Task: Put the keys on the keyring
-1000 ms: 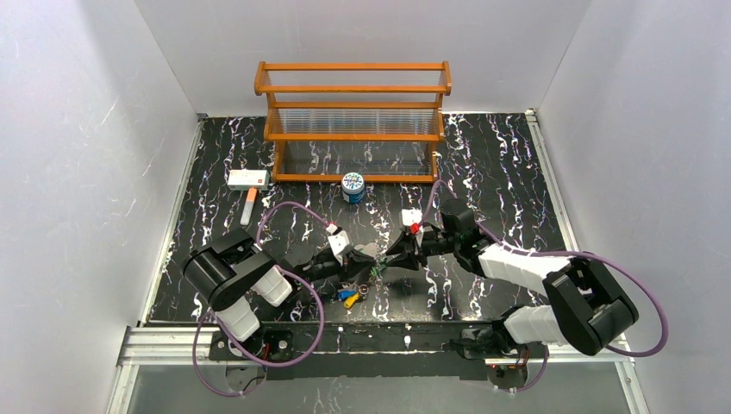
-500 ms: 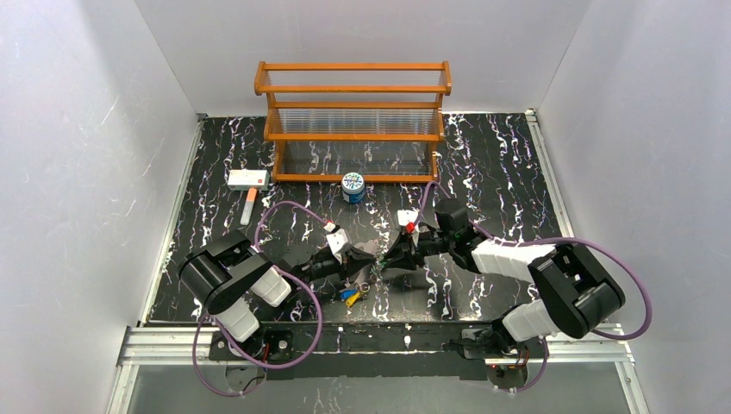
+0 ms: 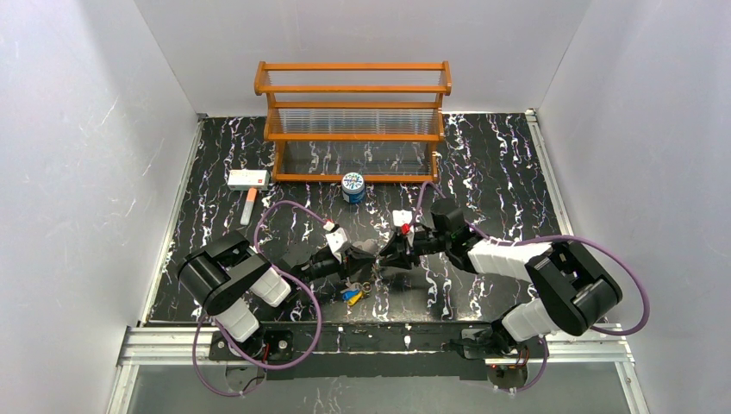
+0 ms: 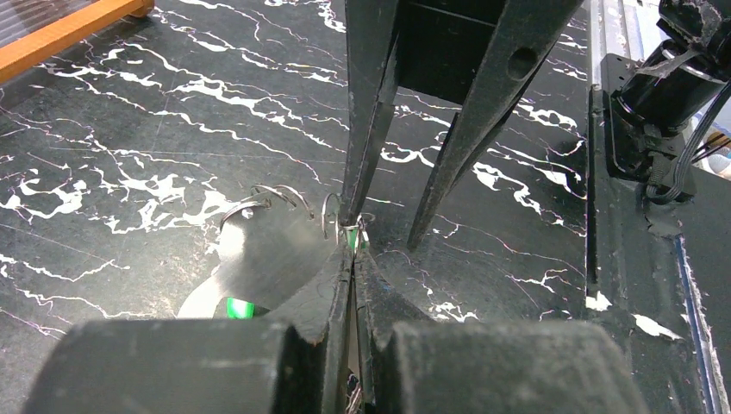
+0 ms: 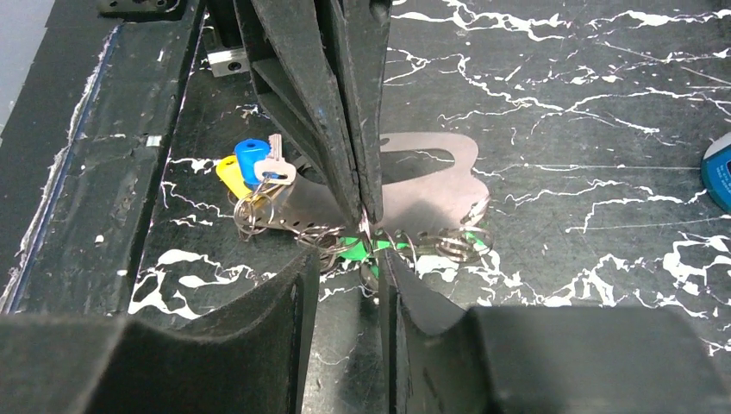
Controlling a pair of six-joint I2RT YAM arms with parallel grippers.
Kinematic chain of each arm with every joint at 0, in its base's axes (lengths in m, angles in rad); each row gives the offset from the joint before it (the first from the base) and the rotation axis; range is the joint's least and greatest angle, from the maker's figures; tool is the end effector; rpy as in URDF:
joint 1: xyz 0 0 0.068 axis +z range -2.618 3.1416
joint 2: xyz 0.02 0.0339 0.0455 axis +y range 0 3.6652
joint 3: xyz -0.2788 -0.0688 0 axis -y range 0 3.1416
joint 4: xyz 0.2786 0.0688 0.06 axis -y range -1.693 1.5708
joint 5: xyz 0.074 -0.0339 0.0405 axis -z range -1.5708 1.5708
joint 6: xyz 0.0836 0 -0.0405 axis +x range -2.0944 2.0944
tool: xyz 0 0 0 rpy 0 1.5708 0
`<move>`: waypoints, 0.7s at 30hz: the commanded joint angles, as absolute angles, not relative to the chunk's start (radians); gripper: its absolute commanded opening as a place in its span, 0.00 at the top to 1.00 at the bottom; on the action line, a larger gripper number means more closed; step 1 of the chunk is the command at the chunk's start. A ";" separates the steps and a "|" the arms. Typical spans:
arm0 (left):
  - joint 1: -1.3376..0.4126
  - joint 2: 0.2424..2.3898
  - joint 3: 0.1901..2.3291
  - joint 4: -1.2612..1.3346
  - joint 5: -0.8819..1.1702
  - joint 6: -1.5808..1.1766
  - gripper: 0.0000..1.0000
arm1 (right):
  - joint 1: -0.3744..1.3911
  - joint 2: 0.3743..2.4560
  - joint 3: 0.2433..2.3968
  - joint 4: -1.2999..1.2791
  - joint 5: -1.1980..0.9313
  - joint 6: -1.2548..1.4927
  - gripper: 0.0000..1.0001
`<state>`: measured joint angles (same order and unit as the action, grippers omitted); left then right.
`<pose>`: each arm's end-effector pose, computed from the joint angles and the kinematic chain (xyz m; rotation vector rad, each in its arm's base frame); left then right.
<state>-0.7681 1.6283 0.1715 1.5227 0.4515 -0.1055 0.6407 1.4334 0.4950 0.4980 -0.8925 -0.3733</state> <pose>0.1733 -0.2181 0.1317 0.8676 1.3481 -1.0276 0.2090 0.2371 0.1465 -1.4269 1.3814 1.0618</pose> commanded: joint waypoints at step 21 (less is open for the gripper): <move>-0.767 1.567 0.194 1.788 0.389 -0.117 1.00 | 0.710 1.452 0.516 0.470 -0.718 -0.429 0.80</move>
